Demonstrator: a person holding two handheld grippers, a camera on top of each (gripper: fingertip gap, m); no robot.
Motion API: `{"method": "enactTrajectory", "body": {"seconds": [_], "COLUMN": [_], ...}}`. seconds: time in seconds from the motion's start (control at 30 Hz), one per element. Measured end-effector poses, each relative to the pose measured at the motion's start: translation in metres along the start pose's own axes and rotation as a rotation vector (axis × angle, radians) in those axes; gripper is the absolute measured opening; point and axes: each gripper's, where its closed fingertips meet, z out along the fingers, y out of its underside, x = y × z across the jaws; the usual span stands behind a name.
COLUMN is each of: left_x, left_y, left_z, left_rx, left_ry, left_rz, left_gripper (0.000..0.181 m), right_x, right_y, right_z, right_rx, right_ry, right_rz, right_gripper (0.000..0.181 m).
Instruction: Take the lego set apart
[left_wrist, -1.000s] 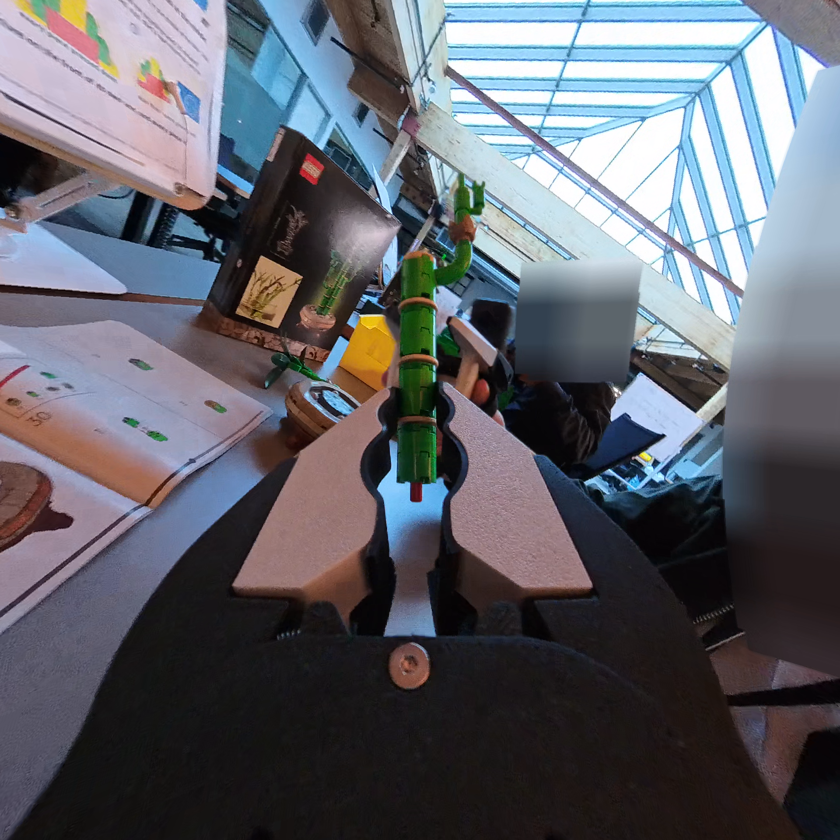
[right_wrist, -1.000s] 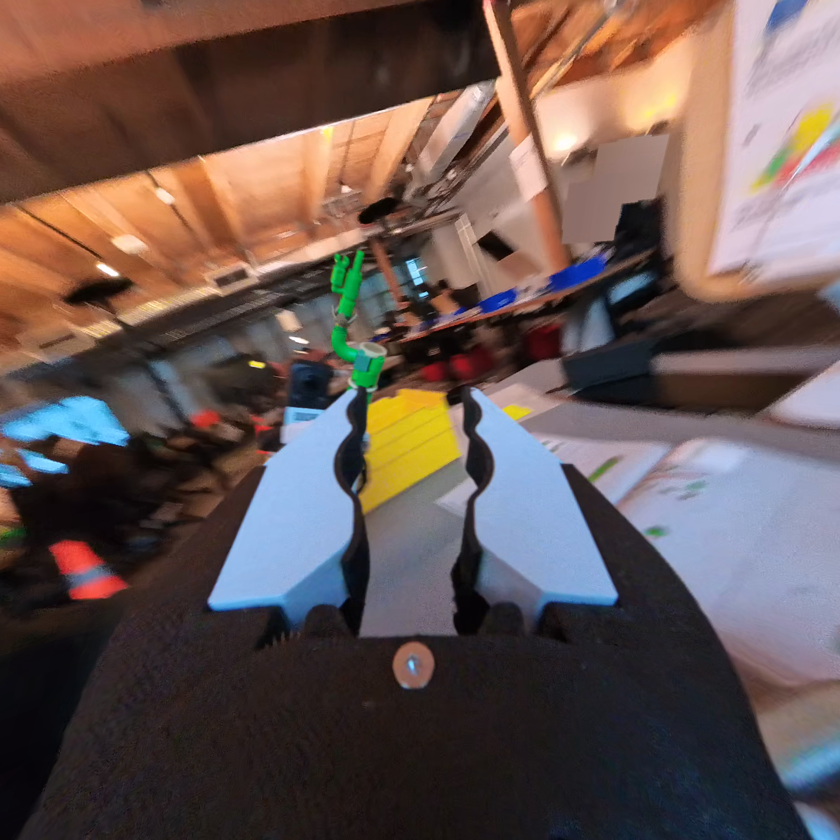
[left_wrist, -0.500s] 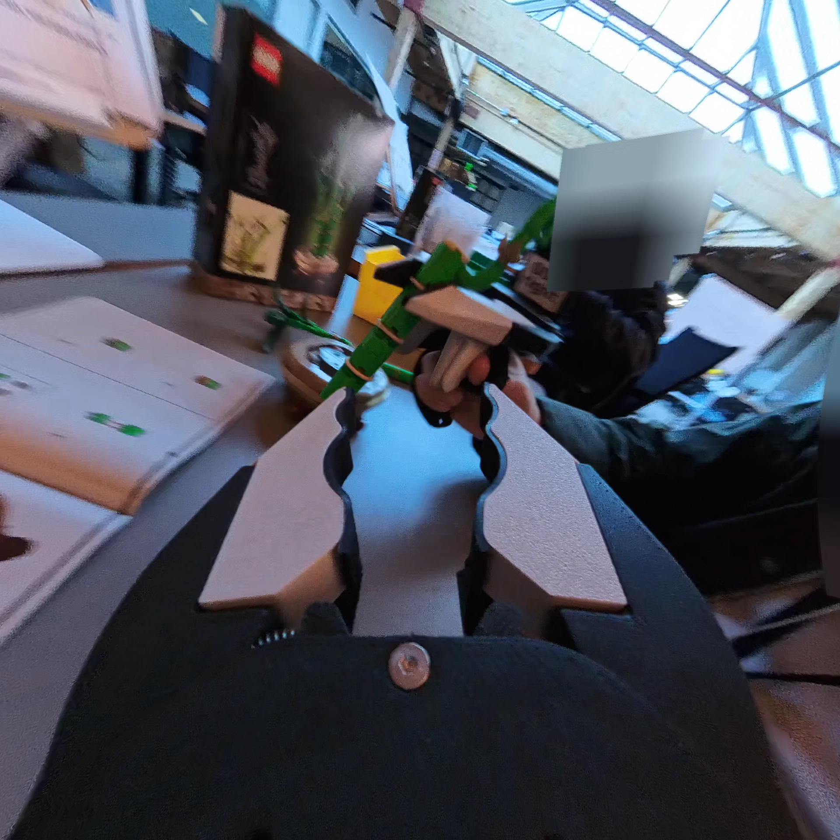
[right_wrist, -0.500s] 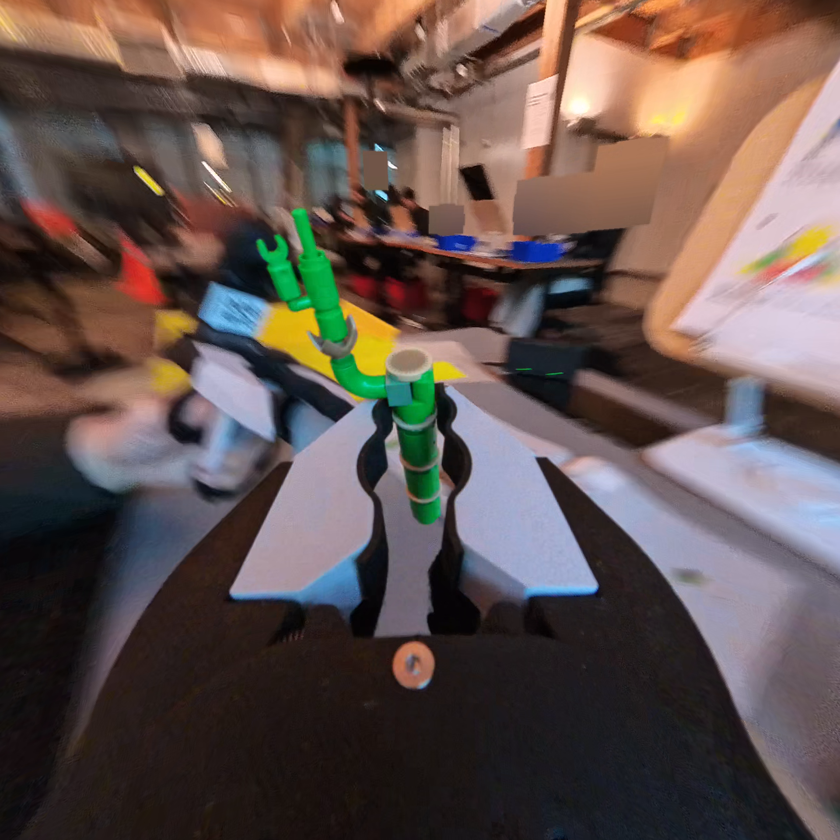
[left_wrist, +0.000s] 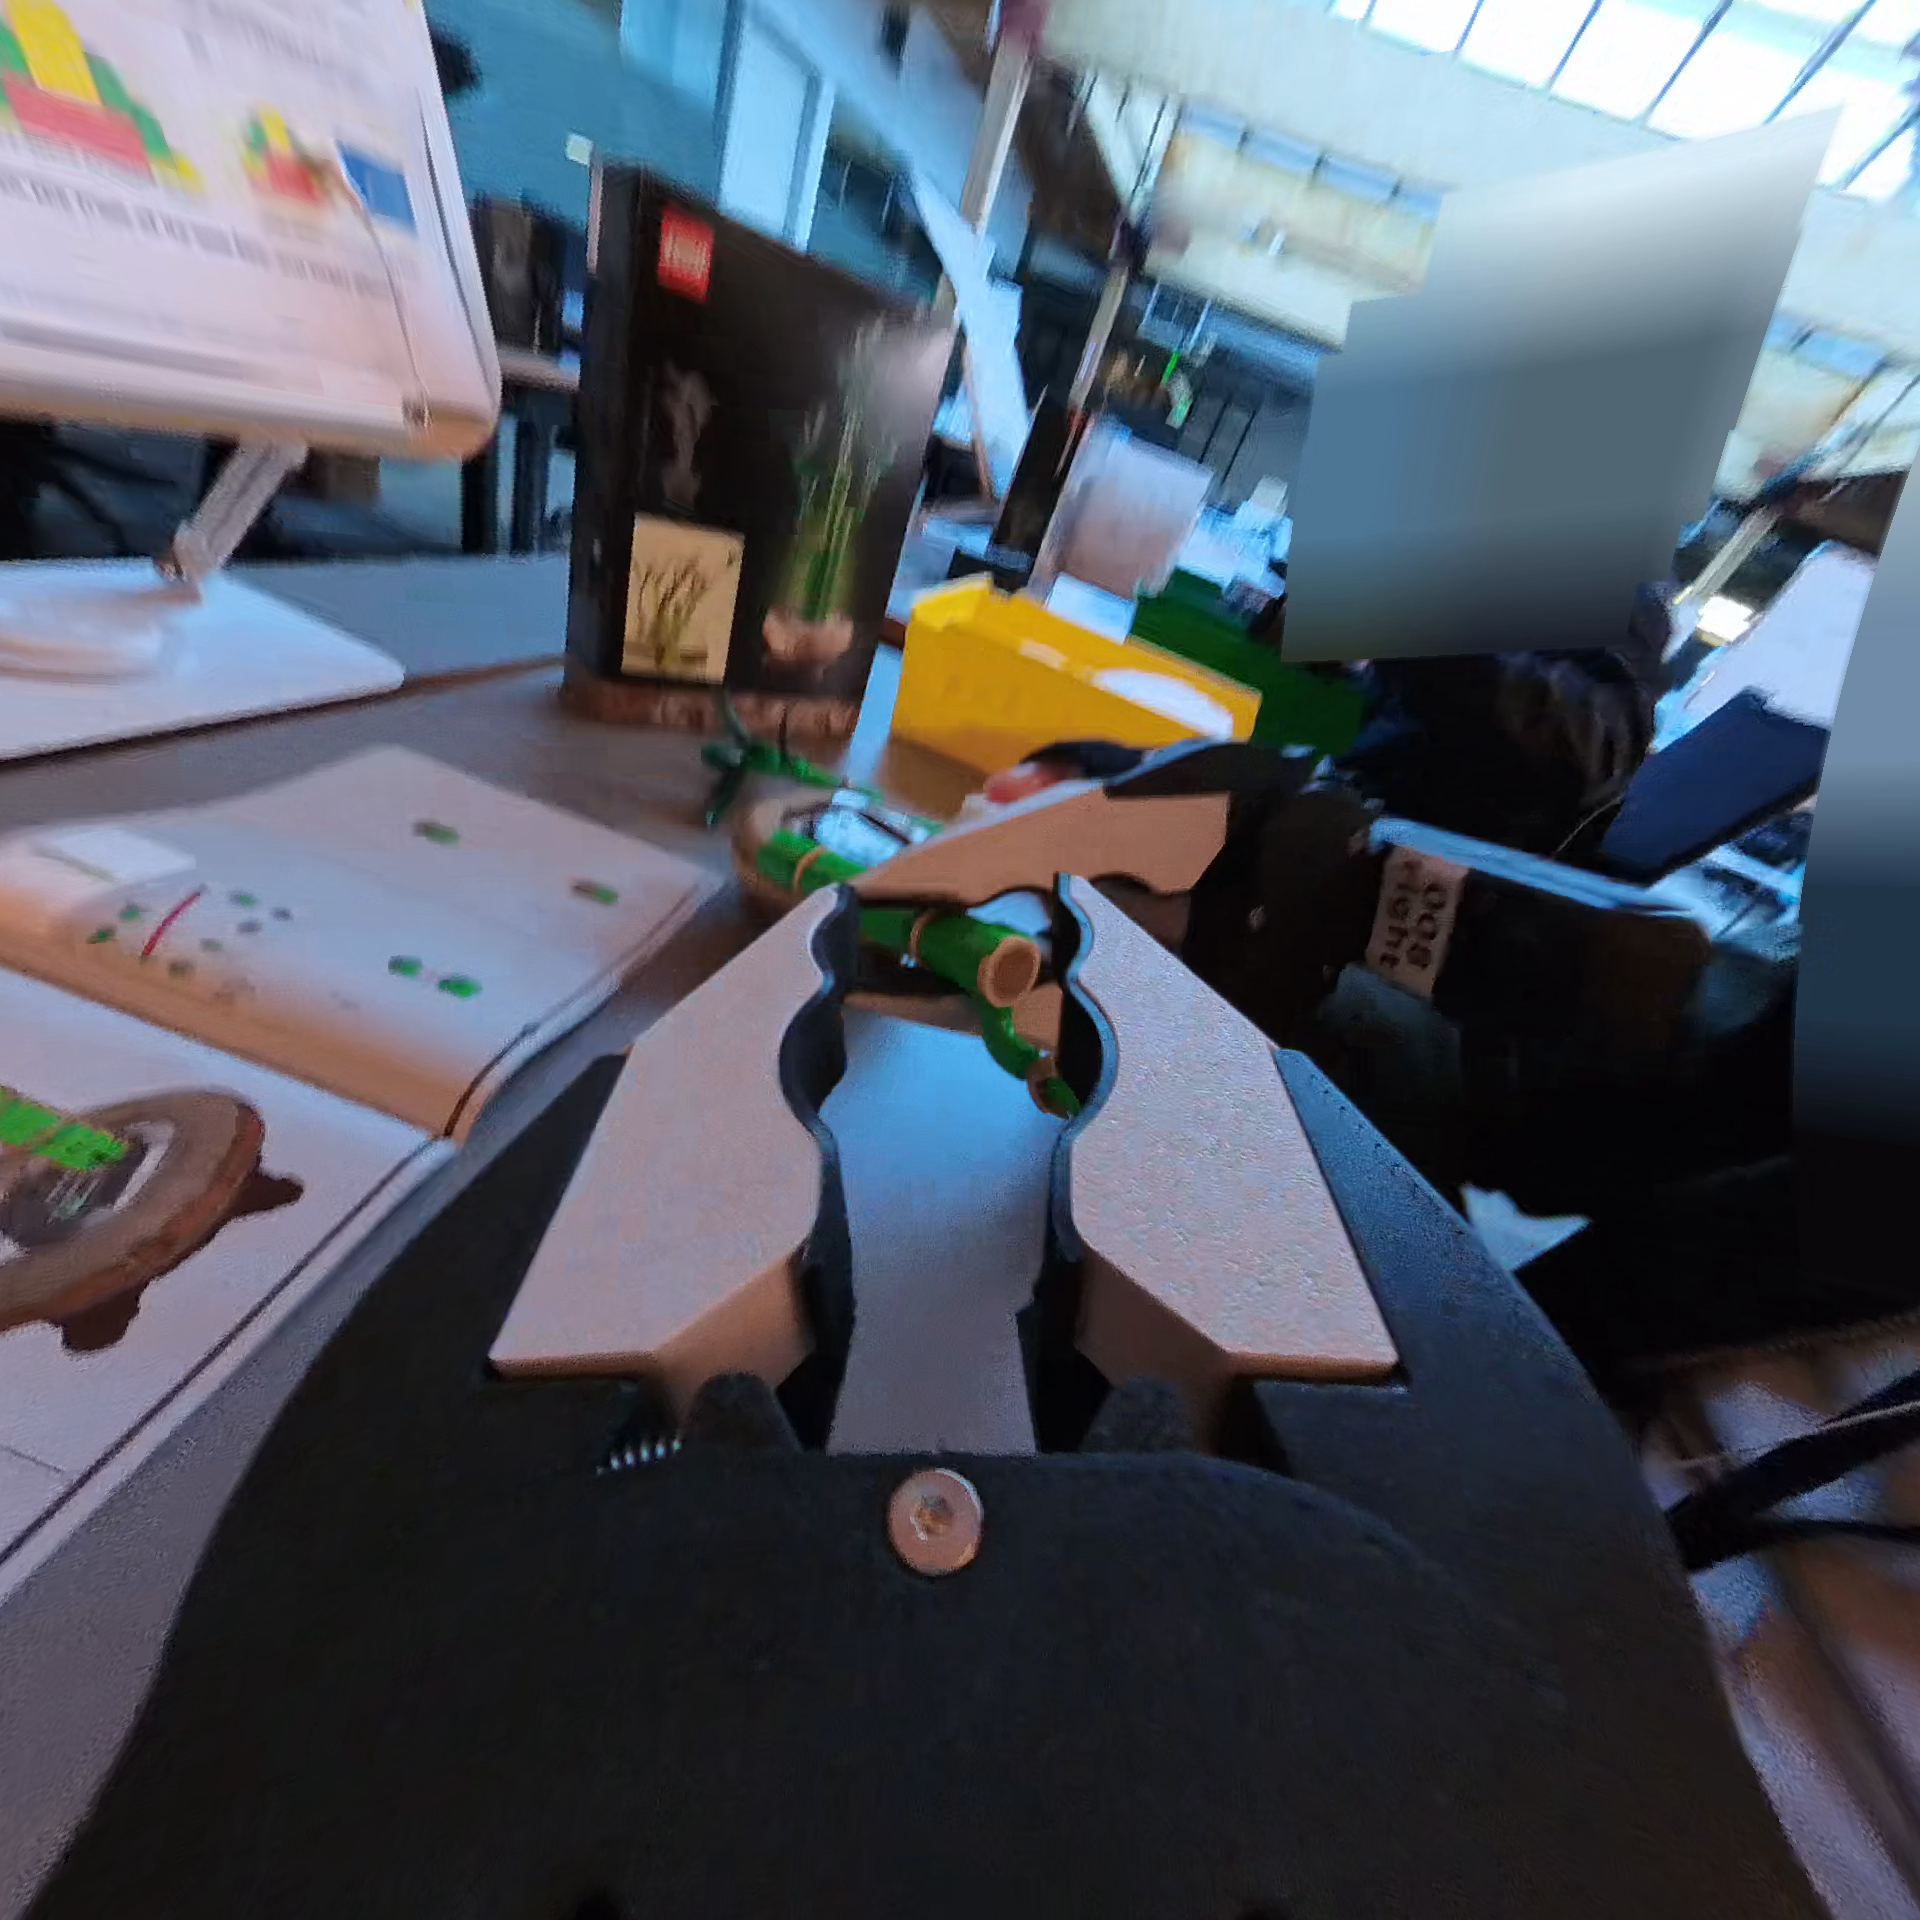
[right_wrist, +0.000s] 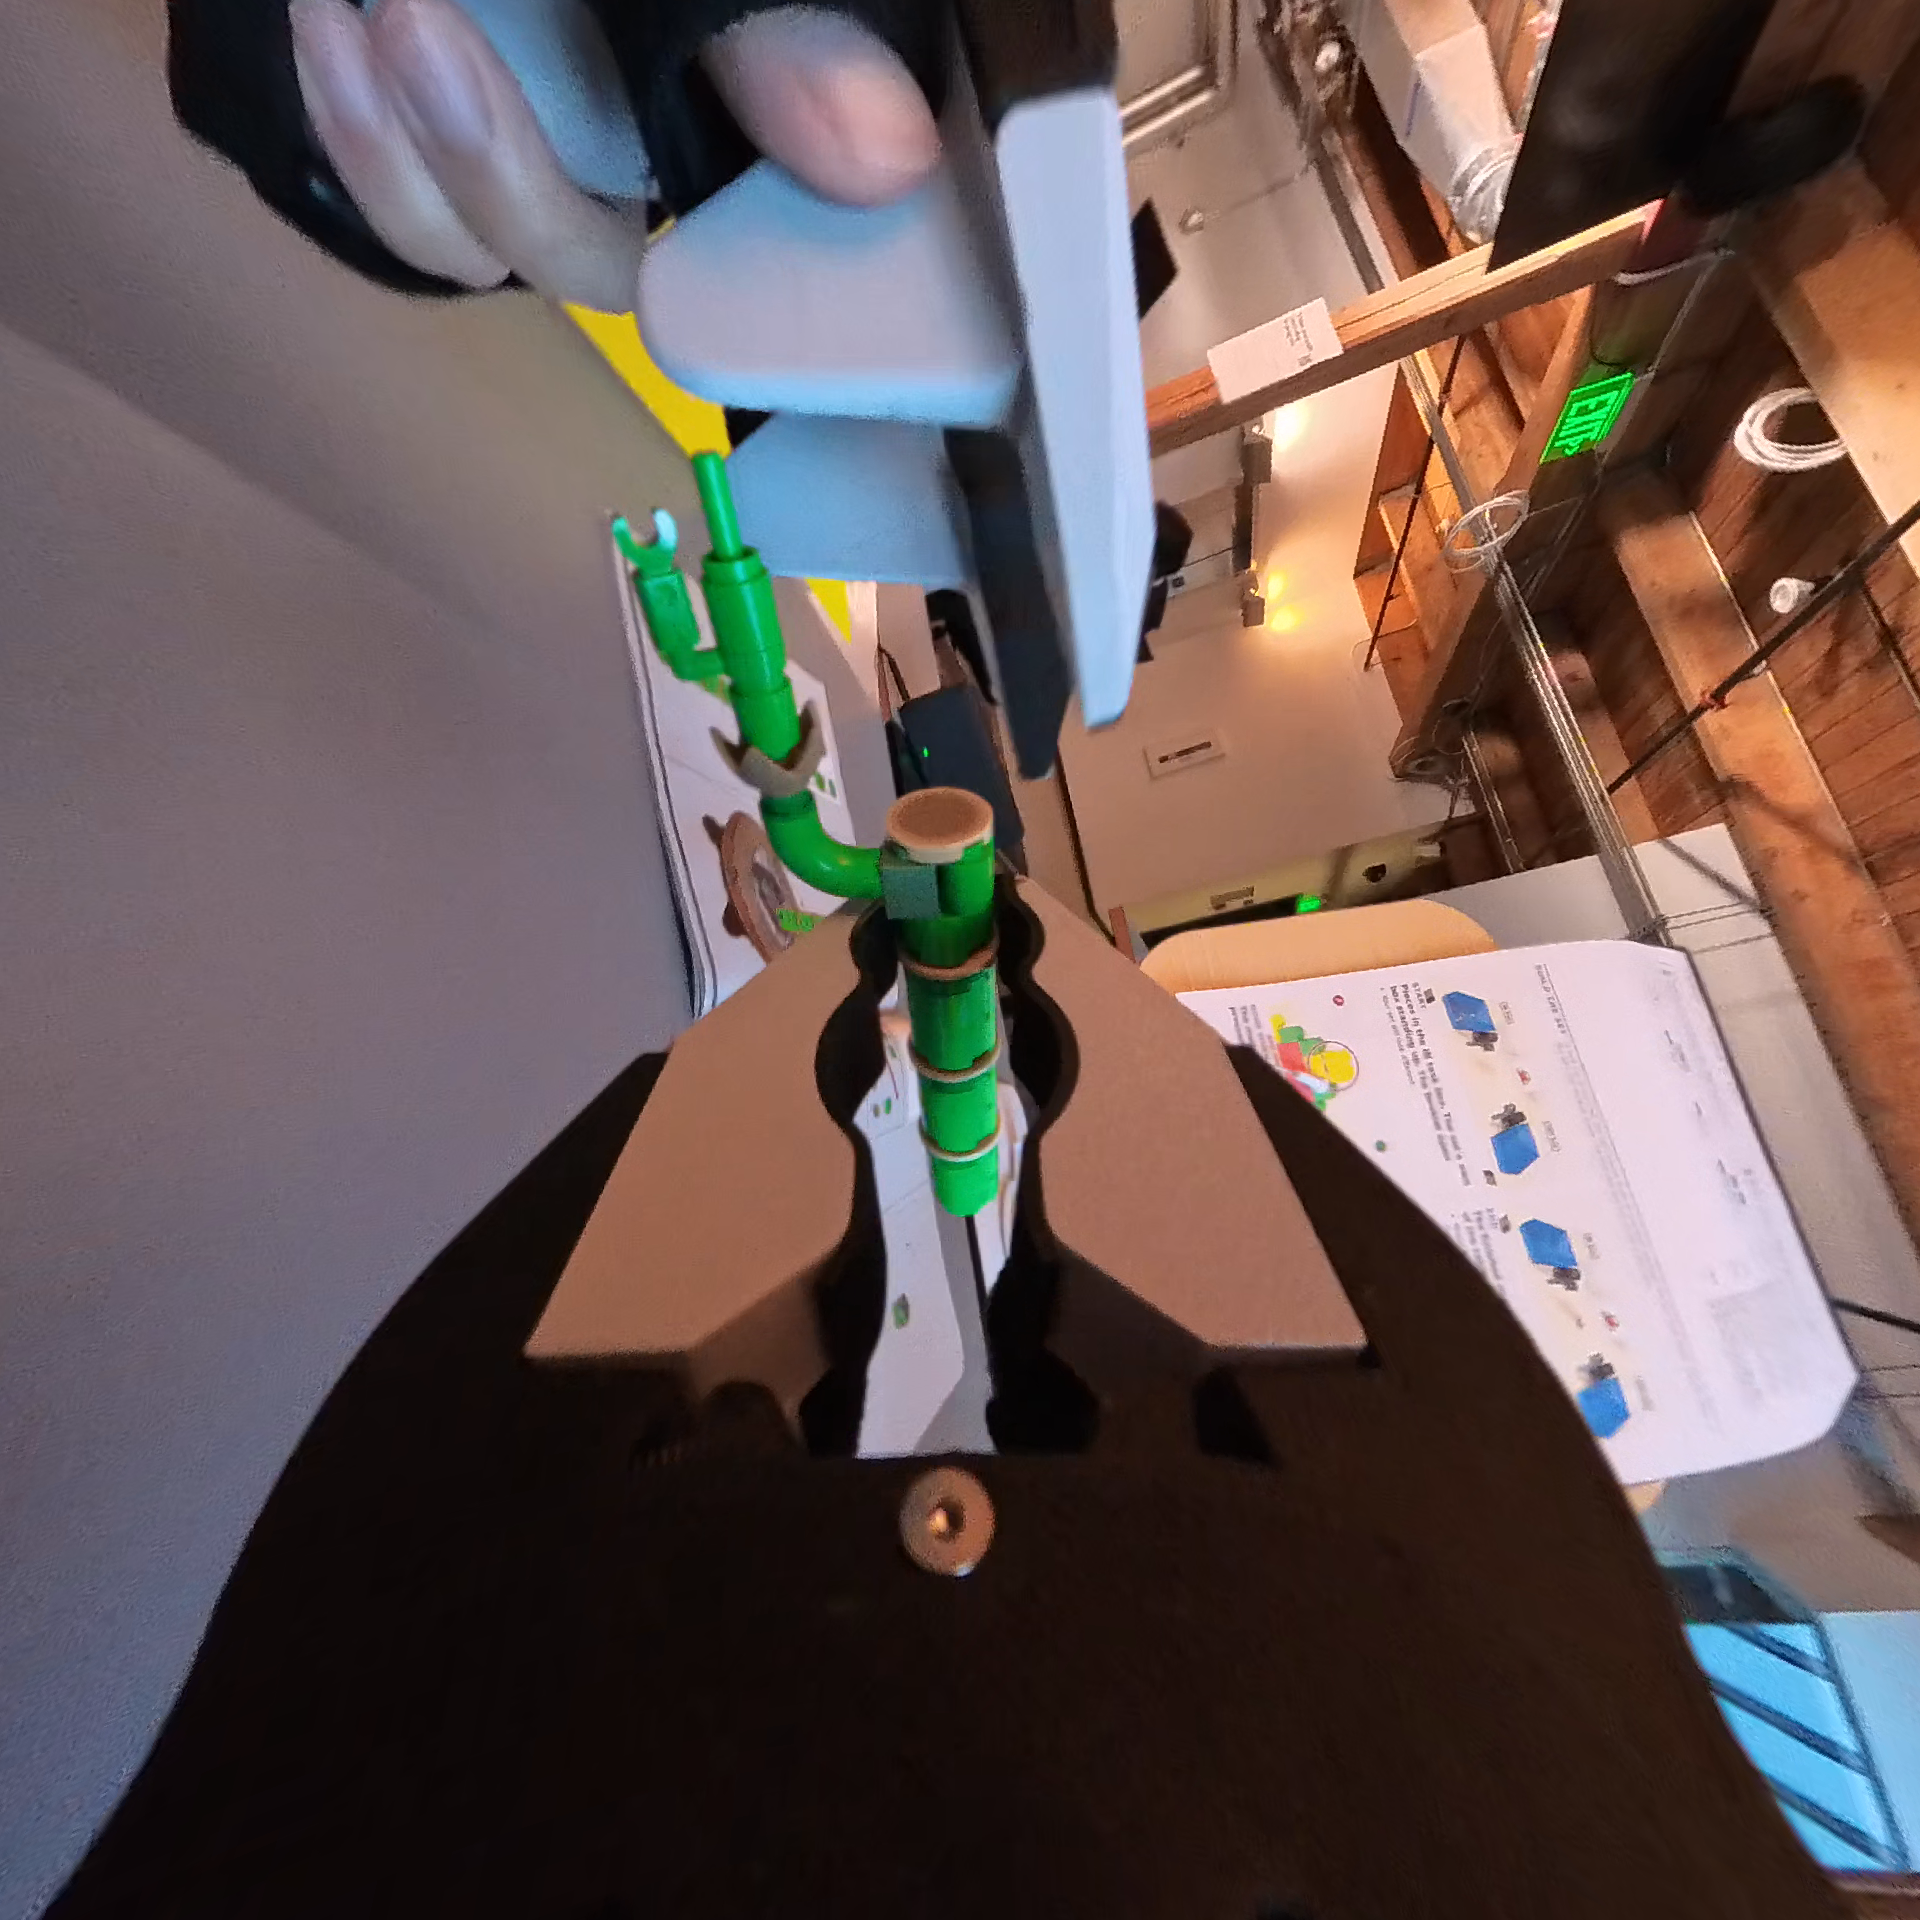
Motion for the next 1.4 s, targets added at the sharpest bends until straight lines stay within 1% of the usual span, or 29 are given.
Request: {"method": "enactTrajectory", "body": {"seconds": [0.1, 0.2, 0.23, 0.3, 0.4, 0.47, 0.5, 0.57, 0.63, 0.67, 0.73, 0.8, 0.87, 0.93, 1.0, 1.07, 1.1, 1.17, 1.23, 1.27, 1.3, 1.33, 1.37, 1.4], "left_x": [-0.009, -0.018, -0.02, -0.023, -0.027, -0.026, -0.026, -0.028, -0.03, -0.028, -0.026, -0.025, -0.024, -0.03, -0.037, -0.042, -0.041, -0.034, -0.016, -0.005, 0.005, 0.013, 0.018, 0.021], "left_y": [0.027, 0.046, 0.048, 0.053, 0.065, 0.067, 0.066, 0.061, 0.059, 0.059, 0.061, 0.06, 0.054, 0.042, 0.026, 0.007, -0.001, -0.016, -0.024, -0.026, -0.027, -0.026, -0.023, -0.019], "left_z": [0.01, 0.015, 0.015, 0.016, 0.018, 0.021, 0.021, 0.02, 0.019, 0.019, 0.019, 0.019, 0.017, 0.009, -0.002, -0.015, -0.019, -0.025, -0.021, -0.017, -0.013, -0.009, -0.004, 0.0], "left_rx": [-0.155, -0.275, -0.293, -0.328, -0.401, -0.408, -0.397, -0.372, -0.363, -0.364, -0.376, -0.387, -0.362, -0.306, -0.225, -0.112, -0.059, 0.04, 0.116, 0.149, 0.171, 0.175, 0.165, 0.146], "left_ry": [-0.083, -0.177, -0.207, -0.248, -0.28, -0.284, -0.292, -0.317, -0.325, -0.313, -0.309, -0.317, -0.328, -0.365, -0.406, -0.432, -0.429, -0.407, -0.314, -0.255, -0.2, -0.155, -0.124, -0.099], "left_rz": [0.052, 0.162, 0.211, 0.303, 0.387, 0.398, 0.404, 0.417, 0.432, 0.447, 0.495, 0.544, 0.532, 0.497, 0.436, 0.376, 0.357, 0.355, 0.345, 0.336, 0.33, 0.326, 0.321, 0.313], "left_gripper": [0.034, 0.032, 0.028, 0.015, 0.024, 0.022, 0.014, 0.016, 0.023, 0.022, 0.015, 0.015, 0.015, 0.015, 0.015, 0.014, 0.014, 0.014, 0.014, 0.014, 0.014, 0.014, 0.014, 0.014], "right_x": [-0.008, -0.017, -0.022, -0.027, -0.029, -0.027, -0.027, -0.027, -0.029, -0.03, -0.033, -0.032, -0.025, -0.011, 0.012, 0.034, 0.041, 0.047, 0.051, 0.051, 0.05, 0.05, 0.05, 0.051], "right_y": [0.008, 0.02, 0.024, 0.031, 0.032, 0.033, 0.031, 0.032, 0.03, 0.029, 0.029, 0.028, 0.024, 0.019, 0.016, 0.014, 0.012, 0.003, -0.006, -0.011, -0.015, -0.02, -0.027, -0.034], "right_z": [0.005, 0.009, 0.01, 0.012, 0.012, 0.012, 0.011, 0.011, 0.011, 0.011, 0.011, 0.009, 0.007, 0.003, -0.003, -0.01, -0.013, -0.017, -0.019, -0.019, -0.019, -0.02, -0.023, -0.027], "right_rx": [-0.067, -0.14, -0.169, -0.208, -0.222, -0.234, -0.224, -0.229, -0.218, -0.215, -0.218, -0.201, -0.159, -0.096, -0.037, 0.054, 0.113, 0.257, 0.403, 0.463, 0.515, 0.562, 0.618, 0.673], "right_ry": [-0.025, -0.067, -0.087, -0.107, -0.123, -0.118, -0.117, -0.117, -0.127, -0.136, -0.148, -0.156, -0.137, -0.094, -0.021, 0.009, -0.011, -0.143, -0.307, -0.388, -0.462, -0.525, -0.583, -0.635], "right_rz": [-0.064, -0.107, -0.12, -0.143, -0.143, -0.149, -0.155, -0.164, -0.153, -0.15, -0.135, -0.091, -0.022, 0.087, 0.26, 0.522, 0.679, 1.036, 1.399, 1.54, 1.649, 1.721, 1.762, 1.785], "right_gripper": [0.017, 0.017, 0.017, 0.017, 0.017, 0.017, 0.017, 0.018, 0.017, 0.018, 0.017, 0.018, 0.018, 0.019, 0.018, 0.018, 0.018, 0.022, 0.042, 0.05, 0.055, 0.056, 0.053, 0.043]}}
